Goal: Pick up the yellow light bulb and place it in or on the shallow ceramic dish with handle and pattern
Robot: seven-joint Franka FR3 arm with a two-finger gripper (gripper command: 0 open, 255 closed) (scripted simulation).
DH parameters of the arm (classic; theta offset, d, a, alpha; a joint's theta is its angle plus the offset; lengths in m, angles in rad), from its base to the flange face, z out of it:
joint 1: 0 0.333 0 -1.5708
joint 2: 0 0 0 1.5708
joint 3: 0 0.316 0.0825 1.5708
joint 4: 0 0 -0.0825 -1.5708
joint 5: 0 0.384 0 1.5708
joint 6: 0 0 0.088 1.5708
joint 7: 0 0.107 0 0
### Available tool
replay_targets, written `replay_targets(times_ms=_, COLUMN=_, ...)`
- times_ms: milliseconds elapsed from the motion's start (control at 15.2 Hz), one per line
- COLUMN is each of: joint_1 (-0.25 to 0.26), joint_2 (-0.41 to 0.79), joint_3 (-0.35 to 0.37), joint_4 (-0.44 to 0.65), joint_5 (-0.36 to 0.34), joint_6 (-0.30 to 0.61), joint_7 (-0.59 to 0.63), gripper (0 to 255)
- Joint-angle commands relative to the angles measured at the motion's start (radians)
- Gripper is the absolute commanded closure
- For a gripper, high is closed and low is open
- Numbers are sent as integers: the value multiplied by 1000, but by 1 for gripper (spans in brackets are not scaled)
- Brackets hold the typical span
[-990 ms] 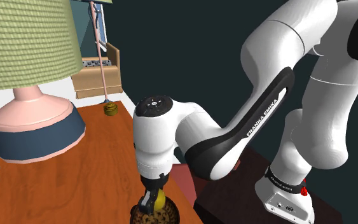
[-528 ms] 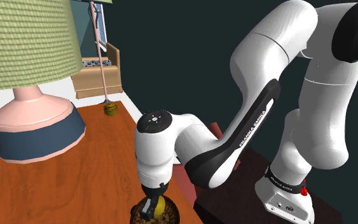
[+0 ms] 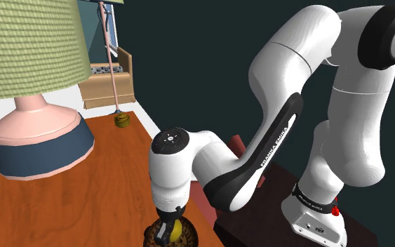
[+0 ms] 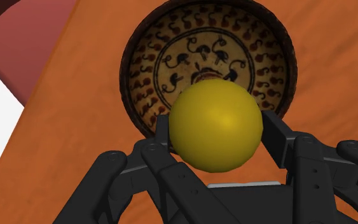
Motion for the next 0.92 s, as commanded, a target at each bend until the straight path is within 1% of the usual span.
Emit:
replay_targets(times_ms=0, joint_1=0, joint_2=0, joint_3=0, joint_4=0, joint_5=0, joint_6=0, joint_7=0, gripper=255)
replay_targets(times_ms=66, joint_1=0, joint_2=0, joint_3=0, joint_4=0, joint_5=0, joint_6=0, joint_7=0, gripper=0)
replay_targets(times_ms=396, joint_1=0, joint_2=0, joint_3=0, joint_4=0, joint_5=0, joint_6=0, joint_7=0, gripper=0)
replay_targets(times_ms=660, joint_1=-23, joint_2=-107, joint_3=41, joint_4=23, joint_5=107, joint_6=-107, joint_7=-73, gripper=0)
replay_targets(times_ms=858, joint_1=-23, joint_2=-107, joint_3=41, joint_4=23, joint_5=107, joint_6=-107, joint_7=-73, gripper=0)
